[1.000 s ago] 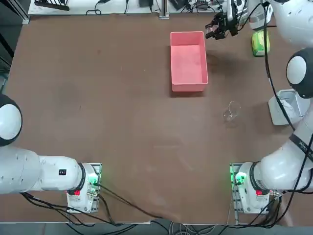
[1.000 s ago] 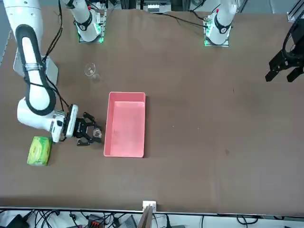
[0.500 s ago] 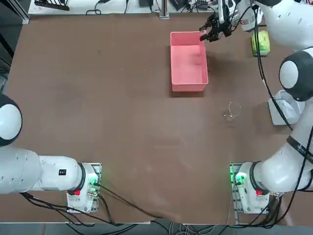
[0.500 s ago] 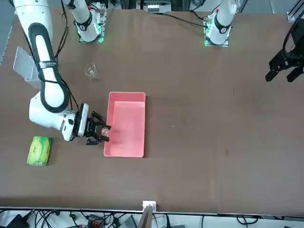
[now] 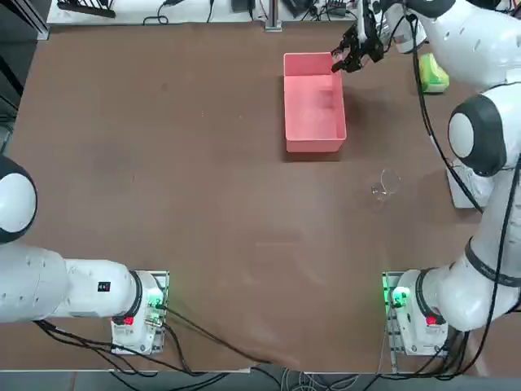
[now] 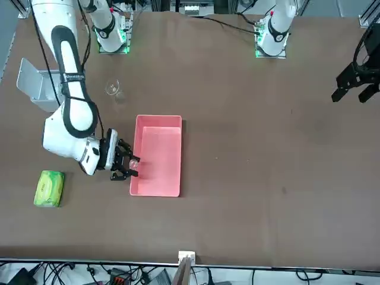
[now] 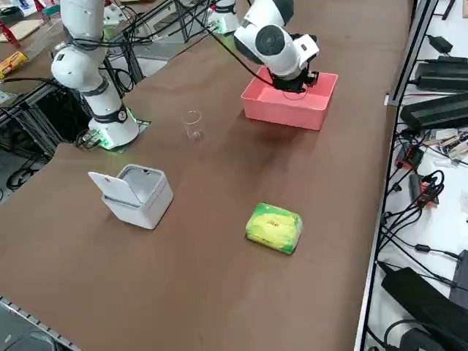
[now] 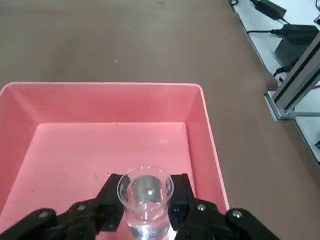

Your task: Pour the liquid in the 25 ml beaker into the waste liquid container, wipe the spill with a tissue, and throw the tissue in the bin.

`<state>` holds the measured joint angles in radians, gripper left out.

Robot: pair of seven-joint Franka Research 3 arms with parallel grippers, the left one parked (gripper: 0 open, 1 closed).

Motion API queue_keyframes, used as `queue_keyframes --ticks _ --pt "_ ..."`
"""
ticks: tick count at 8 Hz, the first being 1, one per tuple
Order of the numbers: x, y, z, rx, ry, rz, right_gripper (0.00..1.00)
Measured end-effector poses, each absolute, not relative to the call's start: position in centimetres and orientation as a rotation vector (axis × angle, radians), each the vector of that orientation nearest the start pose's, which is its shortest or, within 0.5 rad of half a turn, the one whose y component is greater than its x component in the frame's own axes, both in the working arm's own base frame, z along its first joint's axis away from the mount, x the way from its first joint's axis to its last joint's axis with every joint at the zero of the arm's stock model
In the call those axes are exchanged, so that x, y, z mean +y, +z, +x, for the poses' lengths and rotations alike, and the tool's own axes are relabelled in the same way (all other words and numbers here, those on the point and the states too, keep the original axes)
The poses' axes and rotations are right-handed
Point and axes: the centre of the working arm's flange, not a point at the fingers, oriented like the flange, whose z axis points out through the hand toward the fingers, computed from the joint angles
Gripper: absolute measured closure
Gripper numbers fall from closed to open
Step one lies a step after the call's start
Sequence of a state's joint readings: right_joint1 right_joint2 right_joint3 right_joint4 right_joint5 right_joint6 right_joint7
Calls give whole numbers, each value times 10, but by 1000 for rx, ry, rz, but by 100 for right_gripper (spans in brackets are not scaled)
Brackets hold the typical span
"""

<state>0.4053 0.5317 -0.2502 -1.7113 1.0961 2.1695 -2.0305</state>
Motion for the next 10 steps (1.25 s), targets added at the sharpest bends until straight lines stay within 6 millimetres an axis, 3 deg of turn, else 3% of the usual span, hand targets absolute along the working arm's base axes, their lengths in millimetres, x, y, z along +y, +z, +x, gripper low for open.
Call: queue_keyframes --ticks 7,10 --pt "131 280 649 -1798 -701 -1904 53" --pt "127 295 641 -1836 -607 -1961 53"
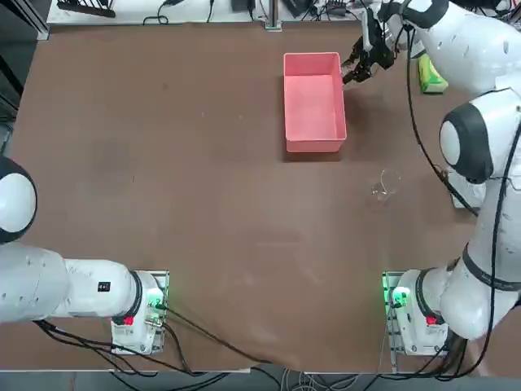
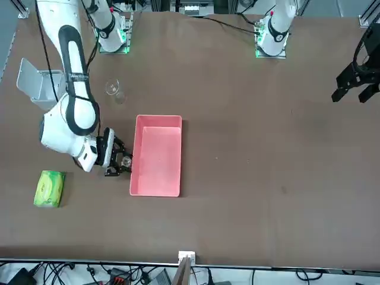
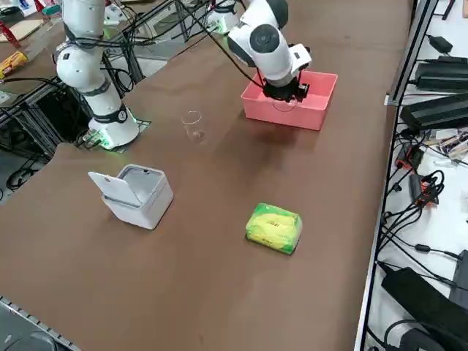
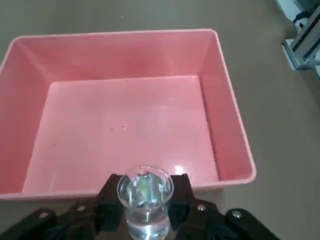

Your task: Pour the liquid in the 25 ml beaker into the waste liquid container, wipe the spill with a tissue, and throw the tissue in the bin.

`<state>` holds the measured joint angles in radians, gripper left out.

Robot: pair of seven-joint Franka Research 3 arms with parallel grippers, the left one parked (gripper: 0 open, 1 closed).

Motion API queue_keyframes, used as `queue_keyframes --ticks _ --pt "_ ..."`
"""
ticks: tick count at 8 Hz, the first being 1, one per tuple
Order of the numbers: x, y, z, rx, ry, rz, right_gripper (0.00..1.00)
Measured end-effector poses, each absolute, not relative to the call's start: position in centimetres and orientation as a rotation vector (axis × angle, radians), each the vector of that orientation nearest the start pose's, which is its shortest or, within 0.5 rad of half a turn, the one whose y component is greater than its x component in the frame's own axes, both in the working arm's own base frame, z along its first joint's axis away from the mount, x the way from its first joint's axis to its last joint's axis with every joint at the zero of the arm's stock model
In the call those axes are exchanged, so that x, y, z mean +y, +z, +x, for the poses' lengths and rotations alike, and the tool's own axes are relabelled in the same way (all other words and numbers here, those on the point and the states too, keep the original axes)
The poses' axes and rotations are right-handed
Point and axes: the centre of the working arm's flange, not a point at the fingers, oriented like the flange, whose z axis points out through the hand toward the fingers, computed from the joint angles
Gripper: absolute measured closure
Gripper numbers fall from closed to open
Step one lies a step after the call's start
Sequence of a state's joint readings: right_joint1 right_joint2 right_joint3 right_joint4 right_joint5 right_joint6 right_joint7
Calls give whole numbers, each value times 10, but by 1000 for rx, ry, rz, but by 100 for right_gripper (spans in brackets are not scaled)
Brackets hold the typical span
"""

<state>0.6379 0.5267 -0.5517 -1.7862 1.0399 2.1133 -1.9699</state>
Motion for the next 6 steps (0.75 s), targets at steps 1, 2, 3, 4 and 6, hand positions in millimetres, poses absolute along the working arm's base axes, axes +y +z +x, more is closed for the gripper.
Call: queue_keyframes --ticks 1,2,3,4,6 --pt "128 303 638 -1841 -584 -1974 53" --pt "131 308 636 -1846 -572 -1984 53" --pt "134 310 634 -1842 -561 -1995 53" --pt "137 310 633 -1833 -535 -2014 53" --pt "138 309 630 -1808 -440 -2075 53"
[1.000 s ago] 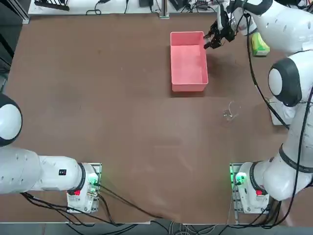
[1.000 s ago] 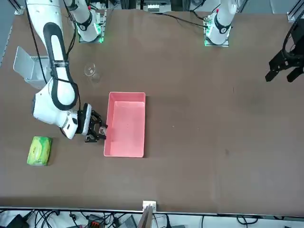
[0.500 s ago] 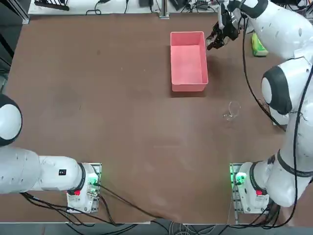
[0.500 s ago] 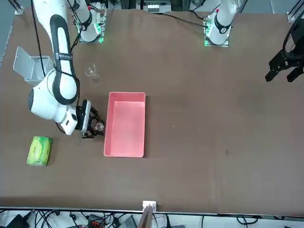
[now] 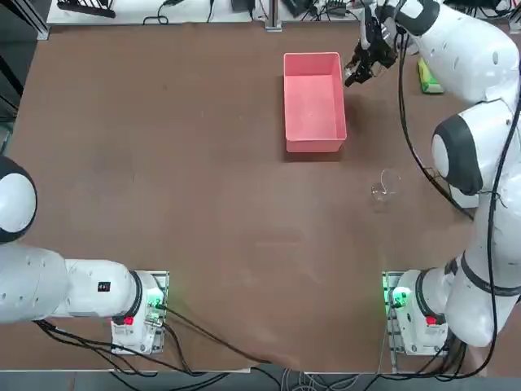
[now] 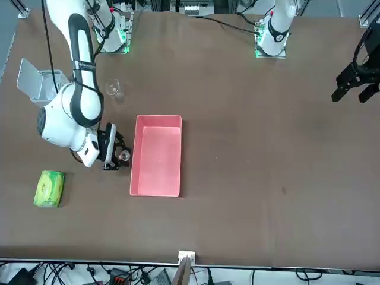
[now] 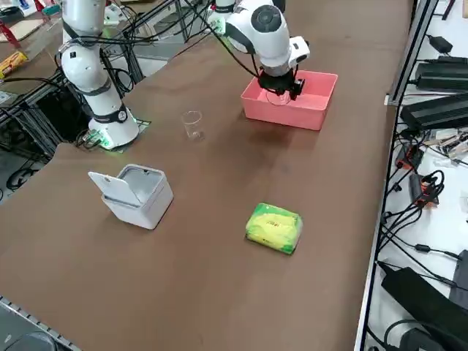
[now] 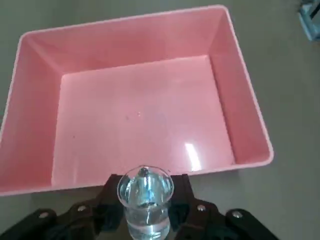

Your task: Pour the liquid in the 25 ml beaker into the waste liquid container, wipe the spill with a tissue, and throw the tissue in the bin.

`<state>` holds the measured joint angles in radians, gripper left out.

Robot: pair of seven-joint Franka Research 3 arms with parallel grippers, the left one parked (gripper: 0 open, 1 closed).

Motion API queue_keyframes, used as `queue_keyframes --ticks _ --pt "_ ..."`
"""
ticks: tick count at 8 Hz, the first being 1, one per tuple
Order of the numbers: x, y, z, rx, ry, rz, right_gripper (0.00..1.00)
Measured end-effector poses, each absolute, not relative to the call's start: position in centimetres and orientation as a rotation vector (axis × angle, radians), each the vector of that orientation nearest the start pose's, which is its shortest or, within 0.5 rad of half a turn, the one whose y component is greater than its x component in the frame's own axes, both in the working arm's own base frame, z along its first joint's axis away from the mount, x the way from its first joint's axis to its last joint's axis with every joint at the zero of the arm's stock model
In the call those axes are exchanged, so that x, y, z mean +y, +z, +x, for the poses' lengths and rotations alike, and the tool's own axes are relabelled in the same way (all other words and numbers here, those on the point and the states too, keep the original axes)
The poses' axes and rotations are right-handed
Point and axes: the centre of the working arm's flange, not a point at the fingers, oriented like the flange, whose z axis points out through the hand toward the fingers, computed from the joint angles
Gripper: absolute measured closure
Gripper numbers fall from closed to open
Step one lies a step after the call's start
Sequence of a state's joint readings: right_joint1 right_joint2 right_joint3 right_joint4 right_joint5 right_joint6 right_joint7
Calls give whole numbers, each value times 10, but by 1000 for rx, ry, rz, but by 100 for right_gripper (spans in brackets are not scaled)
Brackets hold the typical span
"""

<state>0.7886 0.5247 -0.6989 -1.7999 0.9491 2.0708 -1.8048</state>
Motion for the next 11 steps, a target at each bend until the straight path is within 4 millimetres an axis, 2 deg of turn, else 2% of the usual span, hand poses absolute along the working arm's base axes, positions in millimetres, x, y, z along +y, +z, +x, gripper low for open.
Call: queue_keyframes --ticks 2,6,8,11 --pt "137 309 628 -1797 -349 -2123 53" --pt "158 339 636 -1798 -320 -2176 53" --pt "166 343 635 -1801 -285 -2205 53" --pt "163 343 635 -1825 -201 -2262 53"
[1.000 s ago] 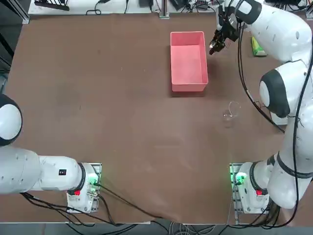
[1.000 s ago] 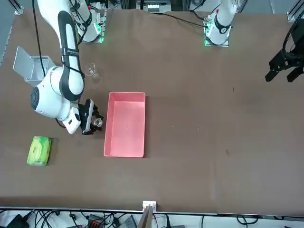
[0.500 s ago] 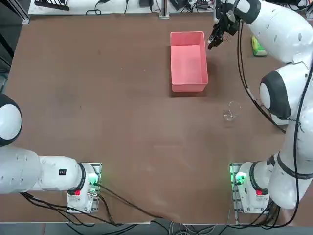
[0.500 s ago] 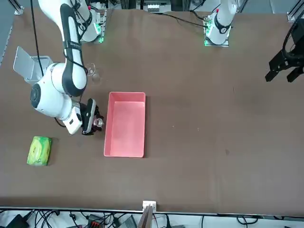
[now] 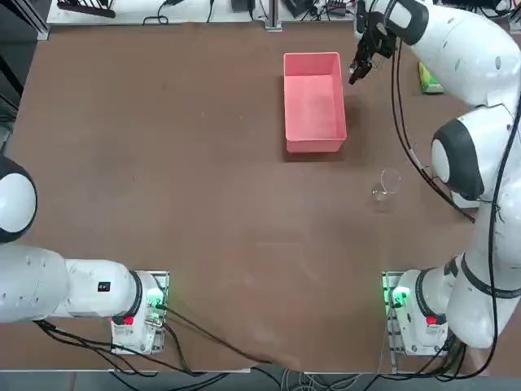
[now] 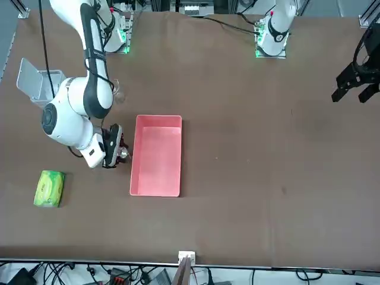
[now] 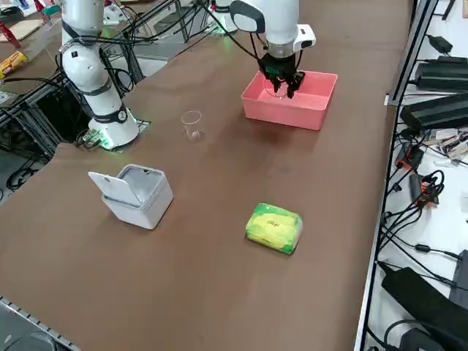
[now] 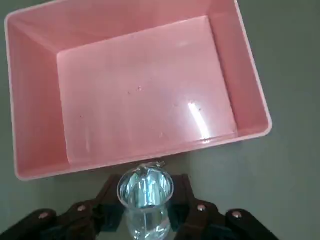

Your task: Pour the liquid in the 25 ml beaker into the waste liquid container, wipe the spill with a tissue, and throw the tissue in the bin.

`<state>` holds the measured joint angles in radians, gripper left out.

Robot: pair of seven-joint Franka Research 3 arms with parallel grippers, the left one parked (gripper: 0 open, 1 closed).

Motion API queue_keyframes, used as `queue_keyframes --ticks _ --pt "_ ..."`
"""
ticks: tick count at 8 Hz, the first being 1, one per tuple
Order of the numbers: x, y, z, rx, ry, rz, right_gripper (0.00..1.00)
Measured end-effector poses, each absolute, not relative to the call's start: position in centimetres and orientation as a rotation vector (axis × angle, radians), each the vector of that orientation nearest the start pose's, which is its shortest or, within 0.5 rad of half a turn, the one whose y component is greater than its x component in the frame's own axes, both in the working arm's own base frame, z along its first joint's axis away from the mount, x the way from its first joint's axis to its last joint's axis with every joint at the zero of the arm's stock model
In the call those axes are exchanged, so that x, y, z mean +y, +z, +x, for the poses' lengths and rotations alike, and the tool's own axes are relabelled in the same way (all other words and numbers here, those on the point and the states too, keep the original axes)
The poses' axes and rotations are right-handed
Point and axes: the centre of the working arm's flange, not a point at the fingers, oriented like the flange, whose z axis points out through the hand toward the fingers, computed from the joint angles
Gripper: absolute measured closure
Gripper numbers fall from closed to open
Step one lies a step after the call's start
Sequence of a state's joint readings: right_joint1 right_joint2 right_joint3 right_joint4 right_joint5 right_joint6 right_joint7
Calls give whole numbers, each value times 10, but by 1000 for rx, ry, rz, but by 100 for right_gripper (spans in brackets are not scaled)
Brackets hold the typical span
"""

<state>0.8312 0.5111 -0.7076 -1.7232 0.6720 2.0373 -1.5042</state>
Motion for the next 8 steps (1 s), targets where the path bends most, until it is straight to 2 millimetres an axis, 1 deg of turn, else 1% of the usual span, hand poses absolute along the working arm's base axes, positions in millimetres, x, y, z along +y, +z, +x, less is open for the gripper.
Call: queue_keyframes --ticks 2,6,8 --pt "164 345 637 -1816 -193 -2285 53" --pt "175 362 645 -1811 -163 -2354 53" --pt "190 365 646 -1819 -149 -2378 53"
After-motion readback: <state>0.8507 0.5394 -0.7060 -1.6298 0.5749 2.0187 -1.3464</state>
